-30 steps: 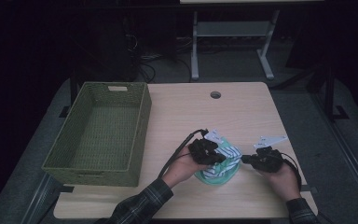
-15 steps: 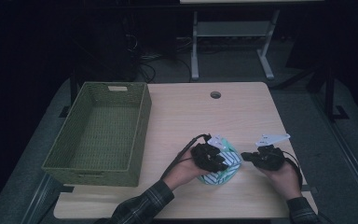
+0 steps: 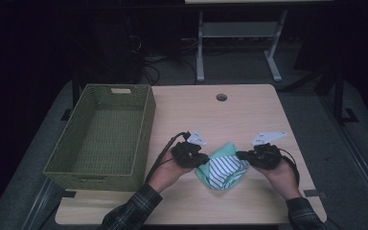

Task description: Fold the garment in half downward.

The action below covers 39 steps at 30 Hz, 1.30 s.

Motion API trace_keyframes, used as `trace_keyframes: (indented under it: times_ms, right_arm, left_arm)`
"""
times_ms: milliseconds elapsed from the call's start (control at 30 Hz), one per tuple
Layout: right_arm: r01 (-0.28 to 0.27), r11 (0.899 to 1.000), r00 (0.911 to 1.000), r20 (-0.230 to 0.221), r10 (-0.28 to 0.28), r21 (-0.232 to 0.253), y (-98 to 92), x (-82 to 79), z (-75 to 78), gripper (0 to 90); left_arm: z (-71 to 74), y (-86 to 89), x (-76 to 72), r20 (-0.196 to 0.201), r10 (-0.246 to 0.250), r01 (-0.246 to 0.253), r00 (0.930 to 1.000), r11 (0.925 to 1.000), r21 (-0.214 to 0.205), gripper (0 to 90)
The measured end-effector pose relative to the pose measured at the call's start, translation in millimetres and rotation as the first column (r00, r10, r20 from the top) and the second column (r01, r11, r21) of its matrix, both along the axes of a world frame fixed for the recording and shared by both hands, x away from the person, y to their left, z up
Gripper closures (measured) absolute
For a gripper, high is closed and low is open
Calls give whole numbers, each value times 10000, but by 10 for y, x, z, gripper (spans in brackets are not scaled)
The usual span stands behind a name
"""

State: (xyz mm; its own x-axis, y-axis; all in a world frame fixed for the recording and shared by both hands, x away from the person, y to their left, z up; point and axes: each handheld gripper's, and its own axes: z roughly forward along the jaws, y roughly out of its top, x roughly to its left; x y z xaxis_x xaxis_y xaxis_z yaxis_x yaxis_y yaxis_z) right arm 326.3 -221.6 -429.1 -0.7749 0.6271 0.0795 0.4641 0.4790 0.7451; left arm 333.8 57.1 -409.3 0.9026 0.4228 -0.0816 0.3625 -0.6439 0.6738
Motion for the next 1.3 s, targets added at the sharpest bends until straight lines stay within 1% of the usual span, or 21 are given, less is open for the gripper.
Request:
trace_keyframes:
  times_ms: [133,200,233,267,367,400,433,500,567,633,667,700,733,833,933,1033,1067,1100,1200,1267,1300]
  right_arm:
    - [-177,9998,9998,106,176,74,135,124,16,896]
    - [-264,9996,9996,100,263,71,206,199,7,896]
    - [-255,9996,9997,52,254,75,228,221,2,896]
    - [-318,9995,9994,100,317,68,250,258,-10,897]
    - [-302,9995,9995,-41,303,30,309,346,-53,898]
    - [-303,9995,9994,-139,303,-2,327,369,-77,898]
    - [-326,9994,9993,-191,325,-62,341,393,-109,899]
    - [-358,9991,9987,-379,349,-230,360,435,-181,899]
    - [-325,9987,9982,-520,304,-384,380,464,-264,899]
    - [-340,9979,9971,-696,300,-558,389,481,-336,900]
    - [-301,9975,9963,-818,248,-633,397,481,-362,900]
    - [-317,9977,9967,-771,271,-593,391,485,-378,900]
    - [-274,9980,9959,-871,225,-564,386,485,-374,900]
    - [-217,9971,9958,-903,151,-727,378,477,-367,900]
    - [-196,9976,9962,-863,139,-657,373,468,-372,900]
    - [-216,9977,9969,-771,167,-644,355,448,-343,899]
    - [-254,9978,9975,-674,213,-611,330,446,-324,900]
    - [-100,9988,9980,-631,70,-479,311,436,-304,900]
    - [131,9992,9986,-514,-150,-386,209,435,-257,900]
    - [302,9988,9978,-573,-324,-376,139,432,-248,900]
    - [358,9986,9977,-555,-379,-398,107,432,-254,900]
  left_arm:
    - [-27,26,13,-47,116,-116,9999,9999,0,821]
    - [-40,10,25,-59,224,-225,9997,9996,-150,821]
    - [-48,4,39,-29,192,-193,9998,9998,-100,823]
    - [-62,-7,50,-73,162,-163,9998,9998,-91,830]
    - [-145,-50,83,-241,225,-224,9995,9997,36,849]
    - [-180,-62,91,-316,234,-229,9992,9996,164,855]
    - [-214,-68,100,-314,162,-149,9994,9990,410,864]
    - [-284,-83,103,-401,180,-155,9990,9979,621,879]
    - [-330,-84,120,-477,196,-151,9987,9955,937,885]
    - [-381,-80,141,-537,336,-272,9980,9929,1162,891]
    - [-405,-74,155,-565,310,-231,9979,9905,1354,893]
    - [-426,-67,162,-647,314,-219,9974,9896,1421,895]
    - [-431,-51,166,-688,306,-210,9972,9904,1367,896]
    - [-433,-34,164,-679,393,-297,9969,9901,1374,896]
    - [-423,-36,160,-590,317,-227,9978,9888,1475,895]
    - [-382,-27,141,-577,345,-264,9977,9905,1347,860]
    - [-356,-19,127,-573,347,-275,9978,9921,1225,858]
    - [-328,-8,108,-568,335,-271,9978,9936,1094,859]
    - [-253,10,42,-610,283,-243,9977,9976,655,860]
    - [-226,14,-11,-651,144,-111,9978,9986,511,862]
    - [-220,15,-42,-624,50,-16,9980,9985,544,862]
